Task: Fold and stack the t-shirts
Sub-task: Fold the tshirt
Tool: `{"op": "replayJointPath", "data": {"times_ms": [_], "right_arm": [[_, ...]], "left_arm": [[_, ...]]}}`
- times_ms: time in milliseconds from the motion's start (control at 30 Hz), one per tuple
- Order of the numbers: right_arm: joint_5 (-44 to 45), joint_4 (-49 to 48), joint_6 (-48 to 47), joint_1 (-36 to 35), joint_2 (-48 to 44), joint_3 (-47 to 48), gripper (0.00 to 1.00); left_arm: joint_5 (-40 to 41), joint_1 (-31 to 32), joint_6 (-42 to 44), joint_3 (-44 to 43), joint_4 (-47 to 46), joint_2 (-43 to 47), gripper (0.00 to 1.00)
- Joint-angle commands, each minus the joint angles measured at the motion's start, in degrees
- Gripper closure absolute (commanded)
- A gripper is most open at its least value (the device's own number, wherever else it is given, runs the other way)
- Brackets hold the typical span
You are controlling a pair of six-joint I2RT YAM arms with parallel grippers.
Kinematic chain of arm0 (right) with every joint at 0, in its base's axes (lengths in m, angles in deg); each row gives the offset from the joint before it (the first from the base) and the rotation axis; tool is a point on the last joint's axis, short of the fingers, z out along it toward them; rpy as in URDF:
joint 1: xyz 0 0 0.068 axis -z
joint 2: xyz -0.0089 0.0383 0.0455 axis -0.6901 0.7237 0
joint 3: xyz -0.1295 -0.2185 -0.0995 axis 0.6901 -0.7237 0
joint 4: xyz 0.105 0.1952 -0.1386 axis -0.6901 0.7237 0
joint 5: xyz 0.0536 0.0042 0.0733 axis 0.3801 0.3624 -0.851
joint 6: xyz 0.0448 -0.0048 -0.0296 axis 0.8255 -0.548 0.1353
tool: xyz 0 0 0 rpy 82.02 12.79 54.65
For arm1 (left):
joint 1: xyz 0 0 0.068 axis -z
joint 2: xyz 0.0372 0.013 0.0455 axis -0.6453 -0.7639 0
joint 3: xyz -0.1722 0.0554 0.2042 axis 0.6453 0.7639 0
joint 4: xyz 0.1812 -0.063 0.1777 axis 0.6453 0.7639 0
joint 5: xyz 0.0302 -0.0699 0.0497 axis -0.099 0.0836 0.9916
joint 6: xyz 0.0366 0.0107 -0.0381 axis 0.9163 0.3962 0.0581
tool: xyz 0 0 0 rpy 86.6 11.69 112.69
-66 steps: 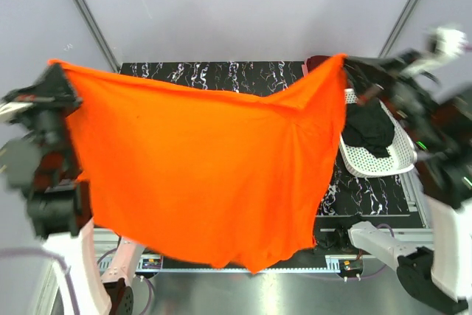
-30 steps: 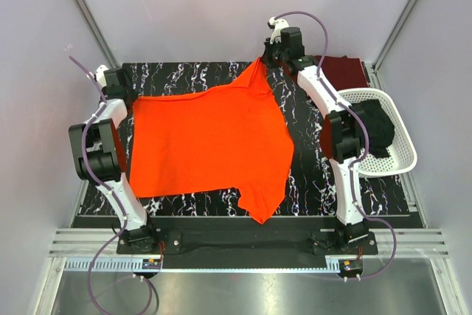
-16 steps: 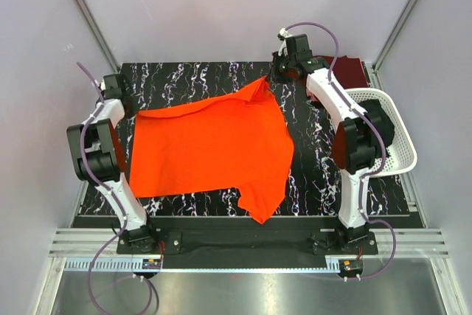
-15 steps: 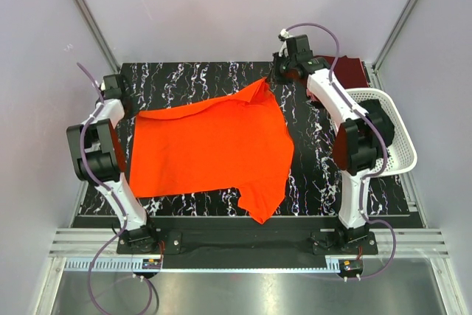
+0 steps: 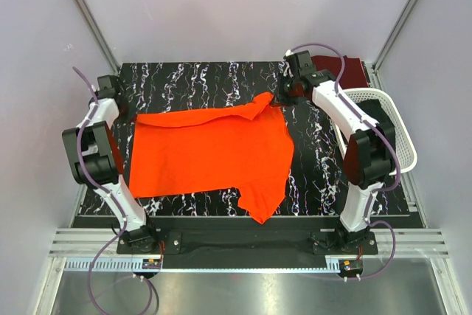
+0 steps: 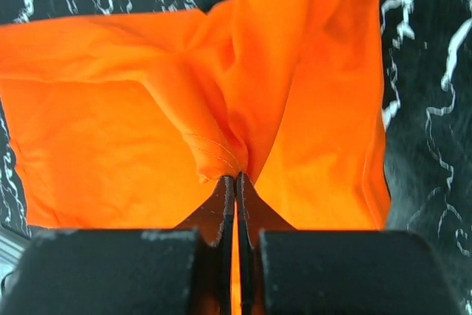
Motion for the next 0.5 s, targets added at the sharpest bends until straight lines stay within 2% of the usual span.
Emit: {"op": "replayJointPath", "data": {"times_ms": [0,467], "right_arm": [[1.2,-0.3,0.5,-0.2,-5.7,-2.7,1.0],[1.8,-0.6,-1.5,-0.3,-10.7,-10.2,1.0]], "left_arm": [[-2.0,-0.8,0.7,1.9,1.3,4.1,1.0],[0.0,-2.5,2.2,2.8,4.7,5.2,1.0]]}}
